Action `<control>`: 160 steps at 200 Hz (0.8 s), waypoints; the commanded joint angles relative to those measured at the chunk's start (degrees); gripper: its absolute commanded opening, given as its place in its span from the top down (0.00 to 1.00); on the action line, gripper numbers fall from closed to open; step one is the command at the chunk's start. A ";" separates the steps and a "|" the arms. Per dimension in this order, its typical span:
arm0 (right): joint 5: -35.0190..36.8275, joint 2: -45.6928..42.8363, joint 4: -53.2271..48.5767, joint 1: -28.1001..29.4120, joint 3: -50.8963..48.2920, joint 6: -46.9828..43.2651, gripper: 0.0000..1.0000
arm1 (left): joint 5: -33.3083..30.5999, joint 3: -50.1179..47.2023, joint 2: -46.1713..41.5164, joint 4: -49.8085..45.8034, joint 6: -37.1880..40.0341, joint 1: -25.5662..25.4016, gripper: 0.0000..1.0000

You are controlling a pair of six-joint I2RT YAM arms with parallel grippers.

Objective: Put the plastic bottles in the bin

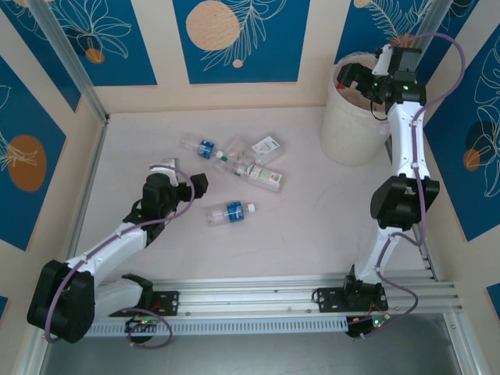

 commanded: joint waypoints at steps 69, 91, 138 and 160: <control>-1.75 -14.67 10.74 0.12 -15.44 1.61 0.01 | 14.90 3.84 5.98 -3.43 15.67 -1.84 0.00; -1.37 -17.89 12.68 0.12 -19.32 1.24 0.01 | 14.85 3.56 6.20 -3.56 19.72 -3.46 0.00; -1.84 -27.13 17.40 0.72 -29.78 3.55 0.01 | 14.88 3.68 4.99 -8.05 28.80 -5.17 0.00; -1.49 -33.78 21.97 2.32 -37.77 4.78 0.01 | 18.52 3.41 3.63 -9.08 32.05 -5.33 0.00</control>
